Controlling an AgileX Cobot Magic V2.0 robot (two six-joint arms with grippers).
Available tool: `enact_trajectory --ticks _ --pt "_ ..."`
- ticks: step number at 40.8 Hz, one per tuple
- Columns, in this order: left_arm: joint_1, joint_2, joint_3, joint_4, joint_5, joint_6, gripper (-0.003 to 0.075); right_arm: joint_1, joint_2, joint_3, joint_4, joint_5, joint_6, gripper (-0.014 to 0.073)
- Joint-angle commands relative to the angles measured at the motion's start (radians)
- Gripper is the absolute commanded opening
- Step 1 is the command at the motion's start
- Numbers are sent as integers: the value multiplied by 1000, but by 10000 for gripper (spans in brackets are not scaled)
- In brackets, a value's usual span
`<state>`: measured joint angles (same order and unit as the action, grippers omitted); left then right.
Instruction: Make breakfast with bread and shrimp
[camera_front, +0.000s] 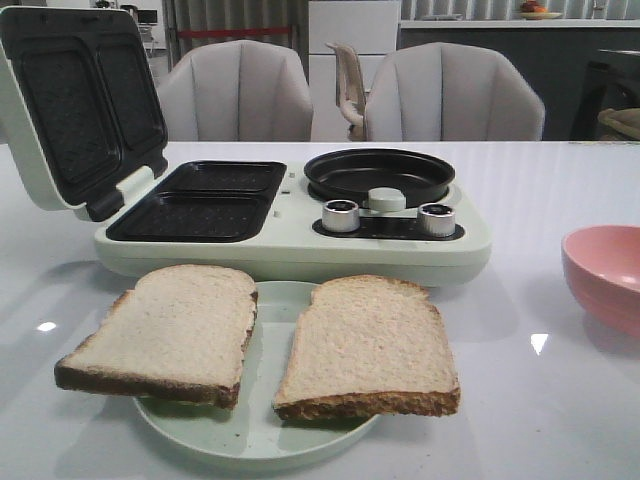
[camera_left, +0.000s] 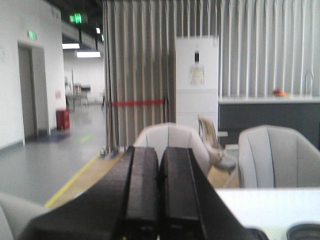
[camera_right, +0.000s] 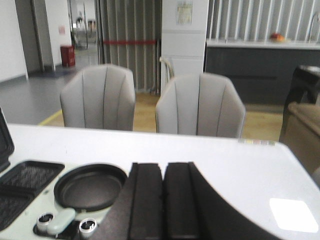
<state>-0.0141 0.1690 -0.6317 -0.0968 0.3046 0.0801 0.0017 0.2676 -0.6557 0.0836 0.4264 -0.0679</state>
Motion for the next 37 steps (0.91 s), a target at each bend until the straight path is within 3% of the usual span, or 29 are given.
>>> enact_trajectory --ticks 1,10,27,32,34,37 --pt "-1 75 -55 -1 31 -7 101 0 77 -39 -9 -27 -3 41" --pt "-1 173 -51 -1 190 -7 101 0 204 -39 -9 141 -3 41" --pt "-1 234 68 -48 220 -7 101 0 408 -37 -9 195 -3 51" --pt "-1 234 79 -48 220 -7 134 0 440 -37 -9 196 -3 181" --pt "-1 234 79 -48 220 -7 198 0 447 -37 -9 195 -3 269" --pt "-1 234 79 -35 220 -7 355 0 449 -37 -9 195 -3 395"
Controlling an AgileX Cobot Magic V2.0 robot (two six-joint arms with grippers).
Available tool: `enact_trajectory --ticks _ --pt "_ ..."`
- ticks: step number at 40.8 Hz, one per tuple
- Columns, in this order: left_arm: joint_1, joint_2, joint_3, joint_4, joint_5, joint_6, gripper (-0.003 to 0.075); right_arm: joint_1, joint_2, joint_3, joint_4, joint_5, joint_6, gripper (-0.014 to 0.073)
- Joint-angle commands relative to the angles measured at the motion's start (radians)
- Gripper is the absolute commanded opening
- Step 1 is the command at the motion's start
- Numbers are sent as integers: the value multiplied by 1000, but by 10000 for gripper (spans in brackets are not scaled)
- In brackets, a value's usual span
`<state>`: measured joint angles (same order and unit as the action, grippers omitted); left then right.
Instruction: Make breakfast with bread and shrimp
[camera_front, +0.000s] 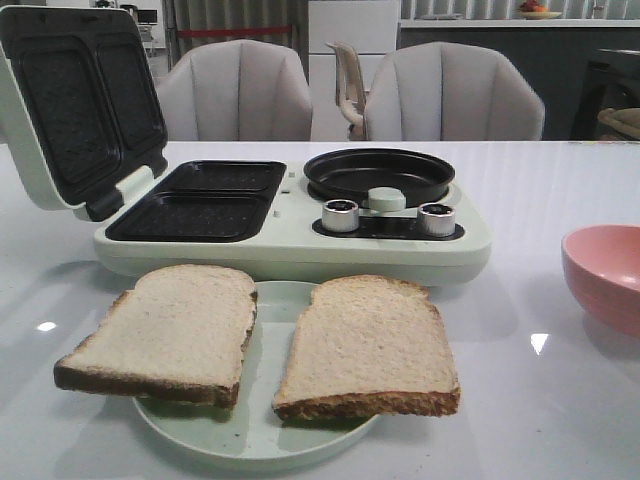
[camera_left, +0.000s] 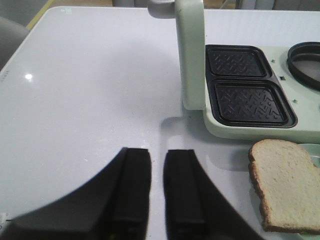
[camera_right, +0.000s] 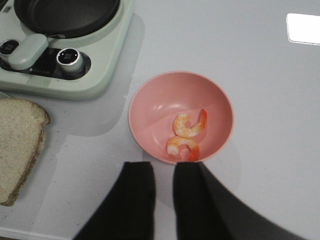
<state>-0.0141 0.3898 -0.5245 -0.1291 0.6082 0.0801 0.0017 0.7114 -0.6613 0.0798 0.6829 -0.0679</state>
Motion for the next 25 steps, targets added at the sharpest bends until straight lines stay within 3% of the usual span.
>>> enact_trajectory --ticks 1,5,13,18,25 --pt "-1 14 -28 -3 -84 -7 415 0 7 -32 -5 -62 -3 421" --pt "-1 31 -28 14 -84 -4 553 0 12 -32 -5 -61 -3 470" --pt "-42 138 -32 -53 -68 162 562 0 12 -32 -5 -61 -3 463" --pt "-203 231 -32 -84 -68 318 562 0 12 -32 -5 -61 -3 463" --pt "-473 367 -20 72 -68 312 562 0 12 -32 -5 -61 -3 463"
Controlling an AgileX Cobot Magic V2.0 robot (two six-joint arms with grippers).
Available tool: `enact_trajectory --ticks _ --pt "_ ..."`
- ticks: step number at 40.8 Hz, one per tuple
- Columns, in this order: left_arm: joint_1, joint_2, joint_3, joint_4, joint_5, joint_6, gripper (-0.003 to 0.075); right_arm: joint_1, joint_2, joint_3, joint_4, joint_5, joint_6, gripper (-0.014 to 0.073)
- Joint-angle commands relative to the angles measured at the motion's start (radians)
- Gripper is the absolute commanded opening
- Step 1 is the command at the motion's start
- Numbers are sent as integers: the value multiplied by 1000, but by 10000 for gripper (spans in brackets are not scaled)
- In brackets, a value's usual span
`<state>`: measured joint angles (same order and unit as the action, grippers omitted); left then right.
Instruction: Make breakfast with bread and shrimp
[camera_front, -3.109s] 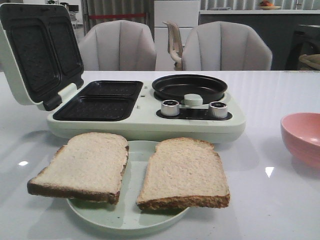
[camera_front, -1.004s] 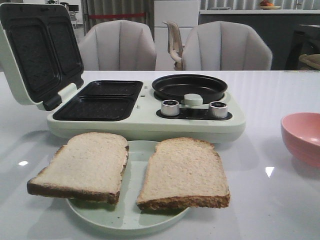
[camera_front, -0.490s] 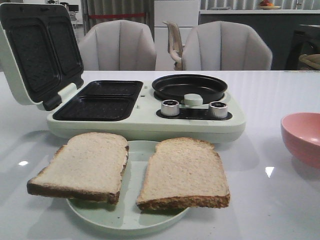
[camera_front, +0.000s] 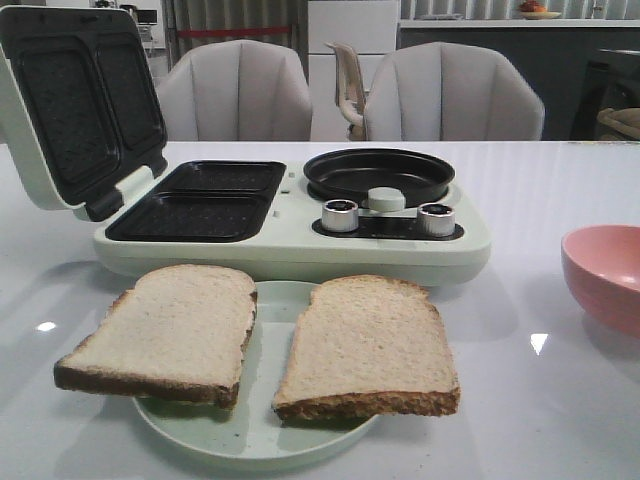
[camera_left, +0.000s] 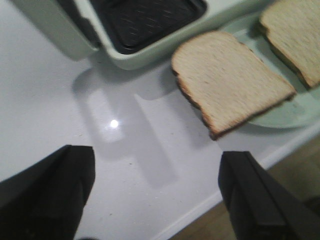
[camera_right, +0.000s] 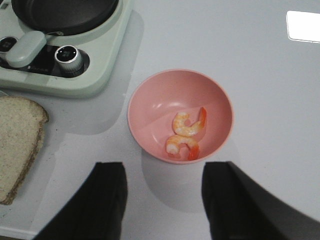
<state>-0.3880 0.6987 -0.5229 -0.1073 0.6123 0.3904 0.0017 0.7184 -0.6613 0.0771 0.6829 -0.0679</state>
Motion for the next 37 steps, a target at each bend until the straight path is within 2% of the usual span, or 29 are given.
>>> enact_trajectory --ticks 1,3,6,17,20,28,37 --pt "-140 85 -22 71 -72 -10 562 0 5 -32 -3 -61 -3 463" --pt "-211 131 -22 128 -70 -49 562 0 5 -32 -3 -61 -3 463" --pt "-319 215 -22 279 -68 -178 562 0 5 -32 -3 -61 -3 463" --pt "-667 497 -22 998 91 -803 561 0 5 -32 -3 -61 -3 463" --pt "-729 565 -22 1141 111 -914 561 0 5 -32 -3 -61 -3 463" --pt "-748 715 -22 1417 128 -1108 561 0 5 -32 -3 -61 -3 463" --pt "-748 831 -22 1579 170 -1236 561 0 5 -32 -3 -61 -3 463"
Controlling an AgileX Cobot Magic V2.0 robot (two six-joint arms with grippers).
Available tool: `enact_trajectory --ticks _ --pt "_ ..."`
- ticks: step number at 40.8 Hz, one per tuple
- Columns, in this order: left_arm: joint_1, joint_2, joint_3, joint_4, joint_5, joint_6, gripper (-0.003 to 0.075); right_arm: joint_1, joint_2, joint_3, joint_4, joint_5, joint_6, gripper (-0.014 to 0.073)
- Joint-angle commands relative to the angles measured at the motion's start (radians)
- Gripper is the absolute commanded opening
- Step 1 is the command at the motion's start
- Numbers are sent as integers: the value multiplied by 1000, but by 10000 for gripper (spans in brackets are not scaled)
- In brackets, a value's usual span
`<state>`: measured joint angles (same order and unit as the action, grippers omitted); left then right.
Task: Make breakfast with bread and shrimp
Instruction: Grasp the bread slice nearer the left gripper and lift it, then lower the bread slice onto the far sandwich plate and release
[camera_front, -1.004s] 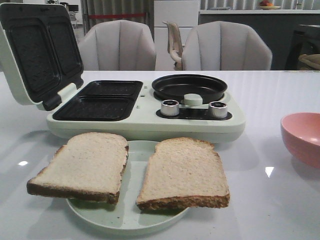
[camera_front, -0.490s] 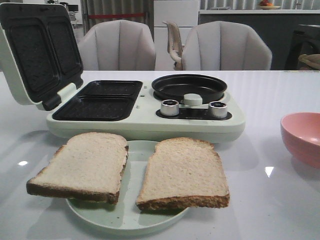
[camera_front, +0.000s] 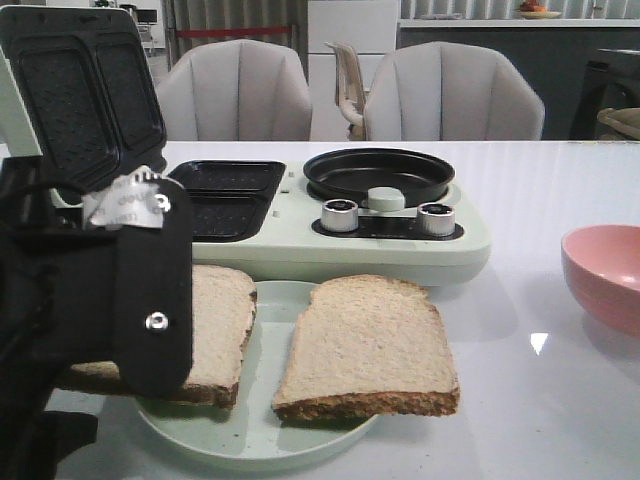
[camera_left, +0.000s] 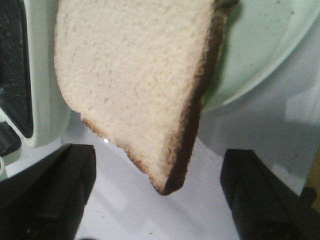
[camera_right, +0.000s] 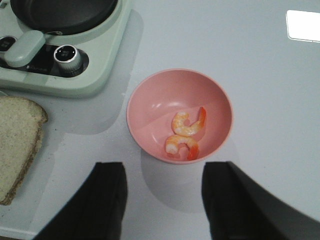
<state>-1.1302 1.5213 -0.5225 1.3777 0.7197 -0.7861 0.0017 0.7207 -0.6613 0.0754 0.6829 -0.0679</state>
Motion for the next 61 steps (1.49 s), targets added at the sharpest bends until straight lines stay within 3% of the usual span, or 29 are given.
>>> enact_trajectory --ticks 1,9,12,26,30,37,45,53,61 --pt "-6 22 -22 107 69 -68 561 0 2 -32 -1 -61 -3 463" --pt "-6 90 -22 155 117 -110 558 0 2 -32 -1 -61 -3 463" --pt "-6 105 -22 163 117 -120 522 0 2 -32 -1 -61 -3 463" --pt "-6 108 -22 155 117 -140 222 0 2 -32 -1 -61 -3 463" --pt "-6 103 -22 138 126 -142 101 0 2 -32 -1 -61 -3 463" --pt "-6 37 -22 127 144 -142 102 0 2 -32 -1 -61 -3 463" --pt "-6 -165 -29 122 171 -117 102 0 2 -32 -1 -61 -3 463" --pt "-1 -325 -90 186 279 -46 102 0 2 -32 -1 -61 -3 463" --pt "124 -313 -184 270 203 -46 101 0 2 -32 -1 -62 -3 463"
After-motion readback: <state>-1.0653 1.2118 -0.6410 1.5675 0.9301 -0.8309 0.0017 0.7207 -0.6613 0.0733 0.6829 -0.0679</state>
